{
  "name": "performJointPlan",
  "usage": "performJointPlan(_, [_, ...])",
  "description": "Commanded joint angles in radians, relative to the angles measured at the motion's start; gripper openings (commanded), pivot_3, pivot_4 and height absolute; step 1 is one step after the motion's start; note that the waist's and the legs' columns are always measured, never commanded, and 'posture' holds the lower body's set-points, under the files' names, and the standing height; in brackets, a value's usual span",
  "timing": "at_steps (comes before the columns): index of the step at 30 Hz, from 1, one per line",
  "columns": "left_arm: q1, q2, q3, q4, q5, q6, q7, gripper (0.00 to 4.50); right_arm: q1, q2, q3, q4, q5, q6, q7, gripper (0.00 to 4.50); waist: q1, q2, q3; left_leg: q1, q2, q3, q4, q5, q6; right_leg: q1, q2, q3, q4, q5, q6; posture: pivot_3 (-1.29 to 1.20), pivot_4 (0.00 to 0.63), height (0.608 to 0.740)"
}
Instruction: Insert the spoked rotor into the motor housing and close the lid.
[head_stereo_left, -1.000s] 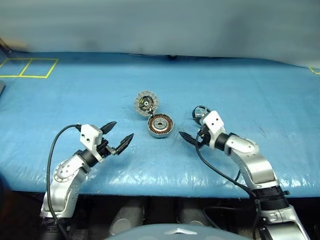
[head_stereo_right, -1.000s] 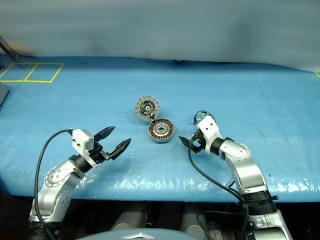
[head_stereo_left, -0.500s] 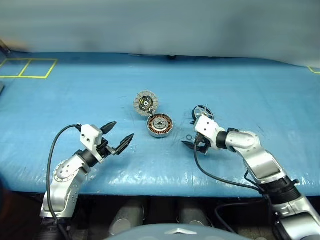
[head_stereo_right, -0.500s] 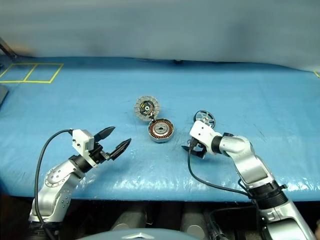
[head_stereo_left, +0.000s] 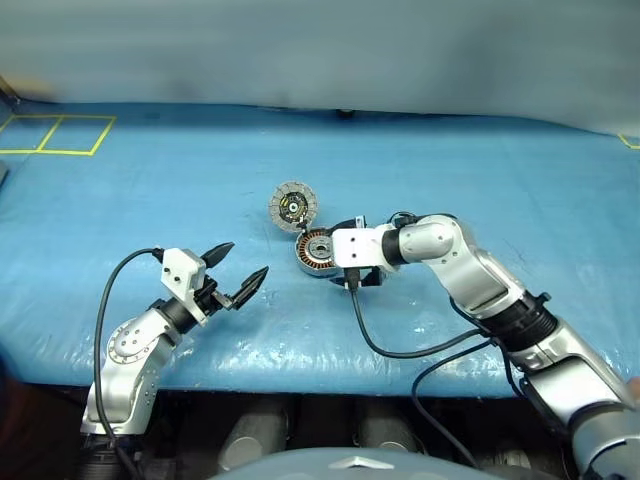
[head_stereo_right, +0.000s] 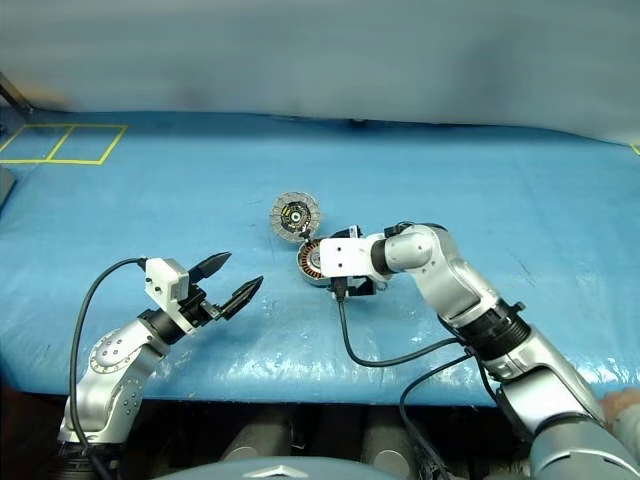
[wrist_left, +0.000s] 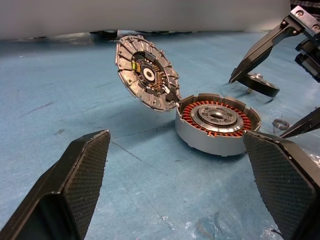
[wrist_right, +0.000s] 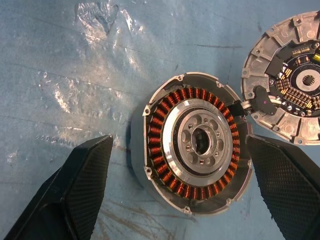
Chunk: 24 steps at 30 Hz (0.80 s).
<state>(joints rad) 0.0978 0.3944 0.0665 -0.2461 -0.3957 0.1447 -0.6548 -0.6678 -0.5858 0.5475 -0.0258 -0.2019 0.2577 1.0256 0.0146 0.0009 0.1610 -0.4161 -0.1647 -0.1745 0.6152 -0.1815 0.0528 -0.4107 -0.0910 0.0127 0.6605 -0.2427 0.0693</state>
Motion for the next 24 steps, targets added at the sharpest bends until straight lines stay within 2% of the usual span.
performJointPlan(1, [-0.002, 0.000, 0.002, -0.041, -0.002, -0.009, 0.002, 4.50, -0.034, 0.014, 0.014, 0.027, -0.030, -0.043, 0.021, 4.45, 0.000, 0.000, 0.000, 0.000, 0.000, 0.000, 0.000, 0.000, 0.000, 0.000, 0.000, 0.000, 0.000, 0.000, 0.000, 0.00, 0.150, 0.740])
performJointPlan(22, [0.029, -0.006, 0.000, -0.058, -0.001, -0.013, 0.017, 4.50, -0.103, 0.130, 0.049, 0.281, -0.106, -0.144, 0.103, 4.45, -0.003, 0.000, 0.000, 0.001, 0.001, 0.000, 0.000, 0.001, -0.001, 0.000, 0.002, 0.001, 0.002, 0.001, -0.001, 0.00, 0.150, 0.740])
performJointPlan(24, [0.032, -0.007, -0.001, -0.061, -0.001, -0.013, 0.019, 4.50, -0.111, 0.133, 0.051, 0.297, -0.114, -0.150, 0.108, 4.07, -0.004, 0.000, 0.000, 0.001, 0.001, 0.000, 0.000, 0.001, -0.001, 0.000, 0.002, 0.001, 0.002, 0.002, -0.001, 0.00, 0.150, 0.740])
